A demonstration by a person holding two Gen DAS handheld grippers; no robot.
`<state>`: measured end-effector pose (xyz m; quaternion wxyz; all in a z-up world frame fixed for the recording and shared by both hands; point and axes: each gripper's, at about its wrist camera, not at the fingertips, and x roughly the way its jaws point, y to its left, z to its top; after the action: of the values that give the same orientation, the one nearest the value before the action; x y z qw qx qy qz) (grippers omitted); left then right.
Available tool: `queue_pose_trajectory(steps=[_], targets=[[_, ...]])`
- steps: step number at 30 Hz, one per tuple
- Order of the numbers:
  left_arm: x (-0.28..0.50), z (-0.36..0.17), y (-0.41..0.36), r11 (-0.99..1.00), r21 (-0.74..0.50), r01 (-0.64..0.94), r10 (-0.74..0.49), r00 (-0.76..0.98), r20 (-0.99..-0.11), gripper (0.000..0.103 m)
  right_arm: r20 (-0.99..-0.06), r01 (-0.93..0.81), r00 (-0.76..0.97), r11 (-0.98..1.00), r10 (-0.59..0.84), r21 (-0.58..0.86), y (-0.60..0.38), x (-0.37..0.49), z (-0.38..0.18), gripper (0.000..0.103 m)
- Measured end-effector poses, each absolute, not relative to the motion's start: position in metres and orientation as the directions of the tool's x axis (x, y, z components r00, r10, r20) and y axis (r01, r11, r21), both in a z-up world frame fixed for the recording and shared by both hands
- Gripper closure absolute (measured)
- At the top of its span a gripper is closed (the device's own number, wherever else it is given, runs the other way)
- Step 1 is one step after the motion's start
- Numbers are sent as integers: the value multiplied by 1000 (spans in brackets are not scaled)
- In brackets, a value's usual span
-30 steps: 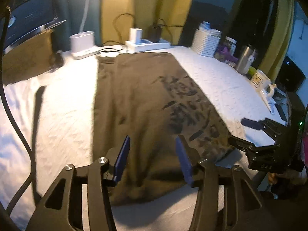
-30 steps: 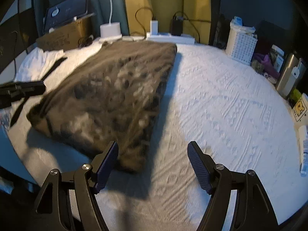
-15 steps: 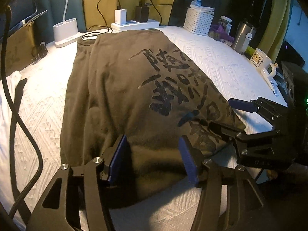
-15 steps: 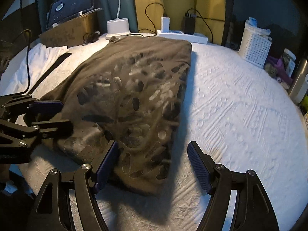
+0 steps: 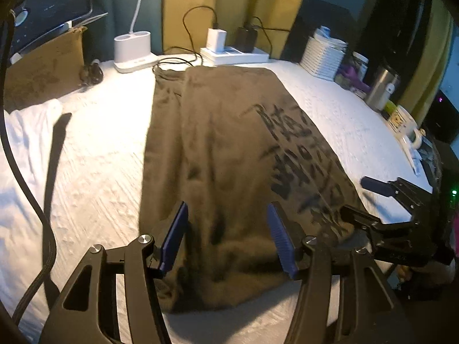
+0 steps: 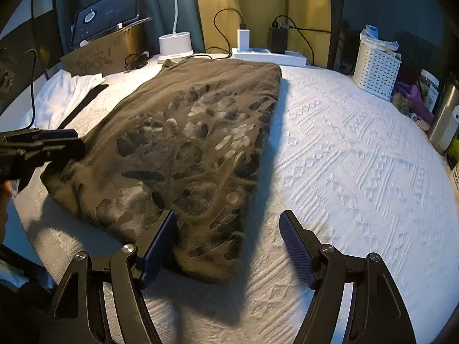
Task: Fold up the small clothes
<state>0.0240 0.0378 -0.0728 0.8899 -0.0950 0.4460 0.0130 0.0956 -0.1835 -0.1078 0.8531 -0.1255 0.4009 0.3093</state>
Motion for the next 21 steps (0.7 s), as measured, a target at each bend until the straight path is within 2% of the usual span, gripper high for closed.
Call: queue_pose_trajectory(steps=[12, 21], targets=[[74, -62, 60, 985, -121, -125, -18, 617, -786, 45, -748, -593, 522, 805, 410, 28, -193, 153, -92, 27], [111, -67, 75, 983, -135, -125, -30, 616, -787, 45, -750, -584, 529, 812, 396, 16, -183, 199, -87, 27]])
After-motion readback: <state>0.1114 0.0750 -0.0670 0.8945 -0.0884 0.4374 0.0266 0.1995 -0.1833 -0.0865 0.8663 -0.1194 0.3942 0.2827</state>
